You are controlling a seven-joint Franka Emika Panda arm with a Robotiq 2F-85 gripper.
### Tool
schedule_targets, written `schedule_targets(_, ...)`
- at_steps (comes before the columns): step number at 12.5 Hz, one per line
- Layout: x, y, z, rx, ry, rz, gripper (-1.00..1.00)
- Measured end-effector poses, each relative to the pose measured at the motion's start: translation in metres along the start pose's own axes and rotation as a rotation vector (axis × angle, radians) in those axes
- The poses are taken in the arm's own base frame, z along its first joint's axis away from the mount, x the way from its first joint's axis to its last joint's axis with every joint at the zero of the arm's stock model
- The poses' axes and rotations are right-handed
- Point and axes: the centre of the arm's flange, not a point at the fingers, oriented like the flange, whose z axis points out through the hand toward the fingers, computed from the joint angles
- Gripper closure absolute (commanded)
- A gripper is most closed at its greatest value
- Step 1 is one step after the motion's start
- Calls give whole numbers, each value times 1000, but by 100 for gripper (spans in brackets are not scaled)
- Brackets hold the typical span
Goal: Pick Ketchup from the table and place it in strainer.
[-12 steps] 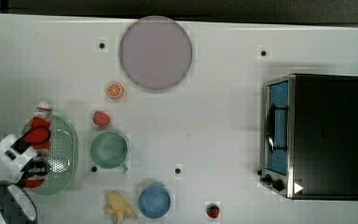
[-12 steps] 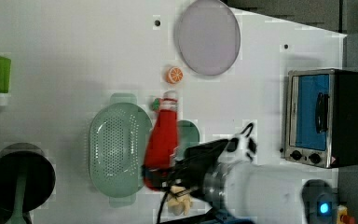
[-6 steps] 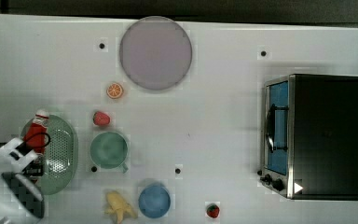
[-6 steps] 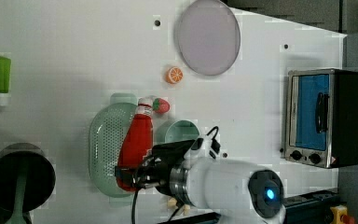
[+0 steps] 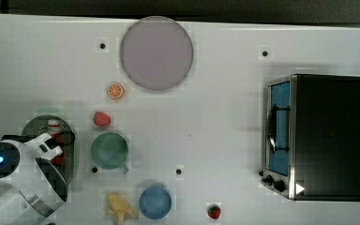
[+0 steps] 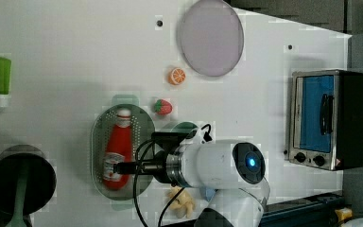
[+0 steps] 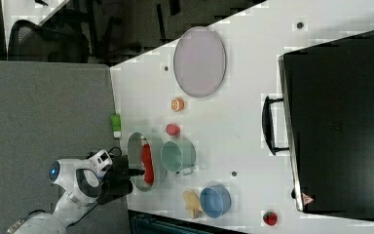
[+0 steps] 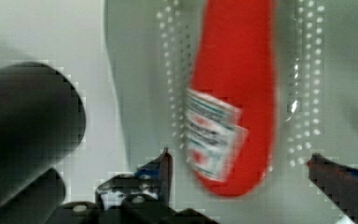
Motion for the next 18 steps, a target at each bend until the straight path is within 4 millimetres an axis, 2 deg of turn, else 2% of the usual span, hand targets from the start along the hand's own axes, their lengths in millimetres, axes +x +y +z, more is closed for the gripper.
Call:
schedule_targets(2,5,2,-12,4,31,17,-100)
schedule_targets(3,9,4,-26,10,64,29,-100)
schedule_targets(6,25,10,-97,10,208,53,-100)
schedule_targets(9,40,42,-175,-44,339,135,-100)
schedule_targets(11,50,77,-218,-104,367,226,-100)
schedule_targets(12,56,101,-239,-125,373,286,-100)
schedule_targets(14,61,162,-286,-175,349,440,-100)
schedule_targets(16,57,231,-338,-189,349,597,-100)
schedule_targets(18,54,282,-388,-166,346,719,-100)
